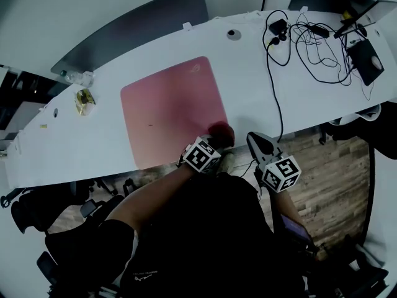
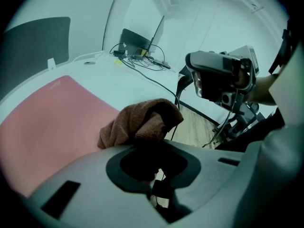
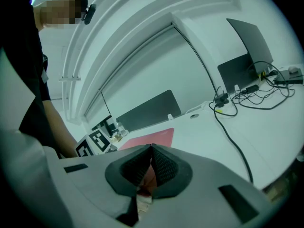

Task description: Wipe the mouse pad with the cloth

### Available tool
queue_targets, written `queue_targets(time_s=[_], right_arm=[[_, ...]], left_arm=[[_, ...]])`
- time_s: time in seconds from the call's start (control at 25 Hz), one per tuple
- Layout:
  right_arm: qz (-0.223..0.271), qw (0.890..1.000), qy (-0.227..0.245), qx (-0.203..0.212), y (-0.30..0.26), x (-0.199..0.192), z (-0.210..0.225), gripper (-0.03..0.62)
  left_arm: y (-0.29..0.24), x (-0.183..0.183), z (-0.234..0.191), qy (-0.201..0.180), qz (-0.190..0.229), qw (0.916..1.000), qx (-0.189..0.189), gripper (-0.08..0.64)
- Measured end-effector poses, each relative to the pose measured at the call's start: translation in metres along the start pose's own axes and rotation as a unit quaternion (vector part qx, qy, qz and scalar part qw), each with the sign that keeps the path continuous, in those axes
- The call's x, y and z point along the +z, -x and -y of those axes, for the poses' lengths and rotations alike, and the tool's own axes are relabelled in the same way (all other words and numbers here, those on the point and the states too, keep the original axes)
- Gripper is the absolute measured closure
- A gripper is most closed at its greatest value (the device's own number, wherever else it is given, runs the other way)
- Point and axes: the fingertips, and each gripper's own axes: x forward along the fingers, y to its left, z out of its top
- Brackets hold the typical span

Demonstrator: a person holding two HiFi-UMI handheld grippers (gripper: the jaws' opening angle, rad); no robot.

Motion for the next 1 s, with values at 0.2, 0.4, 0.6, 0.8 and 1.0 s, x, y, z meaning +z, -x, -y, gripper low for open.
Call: queue_targets(time_s=[0.2, 0.4, 0.6, 0.8, 1.0], right_arm=[[0.002, 1.0, 0.002, -0.004, 0.003, 0.008, 0.012, 0.566], [-0.002, 1.0, 0.003, 0.001, 0.0, 0.012, 0.019, 0.566], [-0.004, 1.0, 0.006, 0.016, -0.008, 0.016, 0.02, 0.566], [-0.01, 0.999, 0.012, 0.037, -0.02, 0.018, 0.015, 0.566], [-0.015, 0.998, 0.017, 0.055, -0.032, 0.021, 0.004, 0.566]], left_arm=[[-0.011, 0.032, -0.012, -0.003, 0.014, 0.9996, 0.024, 0.502], [-0.02, 0.036, -0.023, -0.005, -0.013, 0.9988, 0.046, 0.502], [-0.014, 0.028, -0.029, 0.012, -0.031, 0.9976, 0.062, 0.502], [0.004, 0.011, -0.05, 0.062, -0.033, 0.994, 0.084, 0.502], [0.024, -0.004, -0.065, 0.094, -0.022, 0.9905, 0.098, 0.502]])
